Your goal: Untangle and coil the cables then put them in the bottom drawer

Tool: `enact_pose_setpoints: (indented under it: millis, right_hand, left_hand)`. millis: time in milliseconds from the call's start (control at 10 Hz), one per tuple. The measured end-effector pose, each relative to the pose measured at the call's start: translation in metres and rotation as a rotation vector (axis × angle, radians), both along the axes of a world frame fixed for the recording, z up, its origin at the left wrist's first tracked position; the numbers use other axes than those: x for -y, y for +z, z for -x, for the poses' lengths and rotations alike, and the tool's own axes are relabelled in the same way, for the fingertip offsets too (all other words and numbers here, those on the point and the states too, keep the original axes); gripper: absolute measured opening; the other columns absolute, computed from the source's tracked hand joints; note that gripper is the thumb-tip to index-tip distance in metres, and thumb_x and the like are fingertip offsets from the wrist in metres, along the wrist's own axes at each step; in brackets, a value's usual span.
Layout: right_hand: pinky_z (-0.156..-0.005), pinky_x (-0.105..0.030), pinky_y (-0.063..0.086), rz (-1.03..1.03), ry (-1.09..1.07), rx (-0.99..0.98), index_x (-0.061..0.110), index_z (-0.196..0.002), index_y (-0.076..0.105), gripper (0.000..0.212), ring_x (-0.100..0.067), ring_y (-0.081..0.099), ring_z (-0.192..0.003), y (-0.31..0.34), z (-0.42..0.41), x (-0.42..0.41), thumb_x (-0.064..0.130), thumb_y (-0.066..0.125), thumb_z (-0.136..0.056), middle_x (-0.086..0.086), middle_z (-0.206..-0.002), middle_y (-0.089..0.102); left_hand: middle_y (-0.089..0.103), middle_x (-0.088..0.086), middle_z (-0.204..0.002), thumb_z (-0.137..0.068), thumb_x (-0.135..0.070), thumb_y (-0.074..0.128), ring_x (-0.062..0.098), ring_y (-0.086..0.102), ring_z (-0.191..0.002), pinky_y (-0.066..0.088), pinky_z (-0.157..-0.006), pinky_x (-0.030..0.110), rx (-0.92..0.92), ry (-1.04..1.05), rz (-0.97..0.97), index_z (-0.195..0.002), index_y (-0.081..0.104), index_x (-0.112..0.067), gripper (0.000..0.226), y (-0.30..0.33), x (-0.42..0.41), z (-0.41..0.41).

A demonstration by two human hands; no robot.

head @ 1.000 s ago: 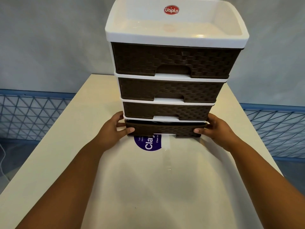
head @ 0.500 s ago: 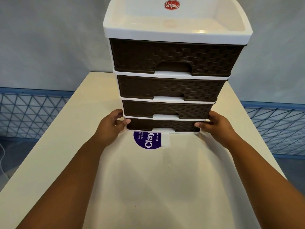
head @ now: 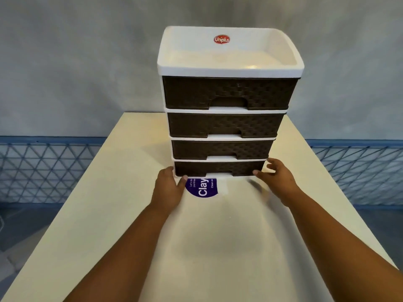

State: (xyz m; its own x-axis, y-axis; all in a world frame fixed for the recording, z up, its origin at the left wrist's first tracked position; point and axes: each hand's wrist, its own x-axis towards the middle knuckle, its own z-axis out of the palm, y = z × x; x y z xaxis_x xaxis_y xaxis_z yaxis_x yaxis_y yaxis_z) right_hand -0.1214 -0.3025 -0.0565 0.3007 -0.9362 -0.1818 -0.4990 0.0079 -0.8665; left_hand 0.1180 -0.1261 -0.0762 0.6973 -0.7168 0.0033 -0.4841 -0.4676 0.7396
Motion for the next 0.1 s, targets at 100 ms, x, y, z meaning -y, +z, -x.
enact_pose_setpoints:
  millis: [100]
  right_hand:
    - [-0.102, -0.042, 0.045, 0.049, -0.130, 0.023, 0.019, -0.148, 0.033, 0.079, -0.028, 0.052, -0.123, -0.0031, -0.0071, -0.0185, 0.039, 0.074, -0.083, -0.010, -0.148, 0.043]
  left_hand:
    - [0.052, 0.017, -0.131, -0.098, -0.040, 0.052, 0.031, 0.054, -0.118, 0.044, -0.087, 0.029, 0.085, 0.113, 0.090, -0.128, 0.053, -0.003, 0.049, -0.0036, -0.0023, 0.0165]
